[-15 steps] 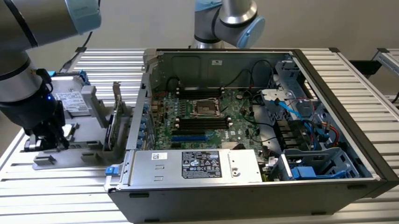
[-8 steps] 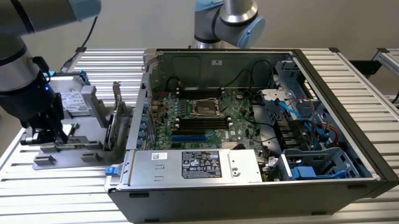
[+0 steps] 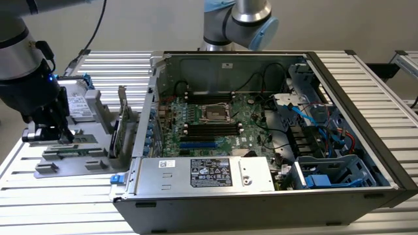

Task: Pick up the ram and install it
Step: 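Pick up the ram and move it above insertion slot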

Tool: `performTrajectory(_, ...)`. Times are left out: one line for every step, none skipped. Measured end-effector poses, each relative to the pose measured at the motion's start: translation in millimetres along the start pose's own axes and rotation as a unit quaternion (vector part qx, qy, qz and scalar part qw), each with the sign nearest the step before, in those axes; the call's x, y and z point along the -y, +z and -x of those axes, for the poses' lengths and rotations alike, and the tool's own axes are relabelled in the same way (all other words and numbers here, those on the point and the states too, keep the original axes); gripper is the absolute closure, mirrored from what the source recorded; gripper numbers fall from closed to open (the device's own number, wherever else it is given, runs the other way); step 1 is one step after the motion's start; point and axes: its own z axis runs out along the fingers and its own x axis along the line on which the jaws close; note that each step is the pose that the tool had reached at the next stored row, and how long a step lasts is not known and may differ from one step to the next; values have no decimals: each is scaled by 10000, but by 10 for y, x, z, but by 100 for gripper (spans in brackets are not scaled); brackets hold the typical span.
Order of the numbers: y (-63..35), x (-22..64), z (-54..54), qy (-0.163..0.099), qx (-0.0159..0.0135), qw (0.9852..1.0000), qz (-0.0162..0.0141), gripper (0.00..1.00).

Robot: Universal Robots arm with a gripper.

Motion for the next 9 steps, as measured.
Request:
performTrajectory(-31, 41, -3, 0, 1, 10000, 0, 86)
performTrajectory(-82, 105, -6, -1, 3, 10000, 1, 86)
performTrajectory(-110, 144, -8, 0, 5, 10000, 0, 86)
performTrajectory(-143, 185, -11, 0, 6, 10000, 0, 86)
performTrajectory(-175, 227, -13, 0, 8, 10000, -1, 86)
performTrajectory(-206, 267, -15, -1, 9, 10000, -1, 86)
performTrajectory(-238, 307, -18, -1, 10, 10000, 0, 86)
performTrajectory(-270, 346, -20, -1, 11, 10000, -1, 86)
performTrajectory(-303, 384, -22, -1, 12, 10000, -1, 86)
